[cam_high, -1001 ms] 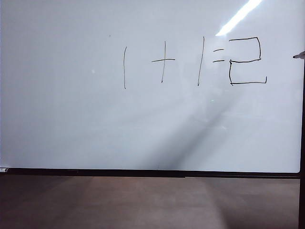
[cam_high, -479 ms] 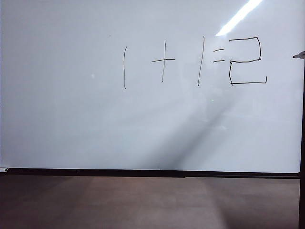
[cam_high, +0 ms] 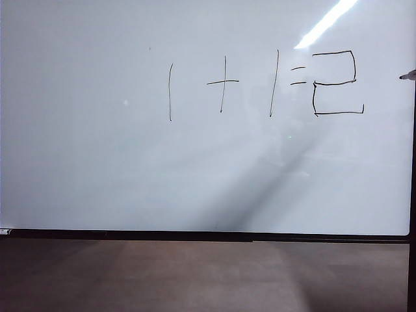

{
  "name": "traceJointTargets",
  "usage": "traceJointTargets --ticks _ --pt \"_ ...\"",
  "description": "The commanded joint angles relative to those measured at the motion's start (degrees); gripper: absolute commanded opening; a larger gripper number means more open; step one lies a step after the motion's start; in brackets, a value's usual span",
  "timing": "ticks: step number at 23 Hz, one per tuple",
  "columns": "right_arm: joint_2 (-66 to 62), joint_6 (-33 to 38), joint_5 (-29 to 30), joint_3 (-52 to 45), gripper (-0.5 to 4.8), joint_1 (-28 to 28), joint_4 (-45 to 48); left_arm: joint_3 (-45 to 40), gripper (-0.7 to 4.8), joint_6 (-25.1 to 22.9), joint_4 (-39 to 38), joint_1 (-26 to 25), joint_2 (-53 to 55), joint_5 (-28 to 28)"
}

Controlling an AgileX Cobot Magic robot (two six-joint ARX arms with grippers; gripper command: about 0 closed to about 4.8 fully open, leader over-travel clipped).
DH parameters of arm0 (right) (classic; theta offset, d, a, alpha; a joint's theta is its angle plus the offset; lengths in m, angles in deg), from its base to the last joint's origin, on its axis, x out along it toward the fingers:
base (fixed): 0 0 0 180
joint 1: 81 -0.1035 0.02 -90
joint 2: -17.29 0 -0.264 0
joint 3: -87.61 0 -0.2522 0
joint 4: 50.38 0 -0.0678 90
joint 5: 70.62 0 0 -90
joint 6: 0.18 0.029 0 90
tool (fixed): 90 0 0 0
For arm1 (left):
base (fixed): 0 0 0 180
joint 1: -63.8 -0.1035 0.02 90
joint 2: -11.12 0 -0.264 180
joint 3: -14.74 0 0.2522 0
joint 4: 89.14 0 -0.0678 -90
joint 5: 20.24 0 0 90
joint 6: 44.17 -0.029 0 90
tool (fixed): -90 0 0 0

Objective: Reach to the right to find the marker pen, pick it up, and write the answer to the math problem on the whiteboard.

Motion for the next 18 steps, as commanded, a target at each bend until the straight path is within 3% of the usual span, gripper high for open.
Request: traceJointTargets --ticks 1,18 --pt "0.1 0.2 0.1 0.2 0.00 0.0 0.8 0.0 0.27 -0.7 0.7 -0.1 0.0 -0.1" --pt "0.1 0.2 0.1 0.2 0.00 0.0 0.8 0.0 0.27 -0.6 1.5 -0.1 0.0 -0.1"
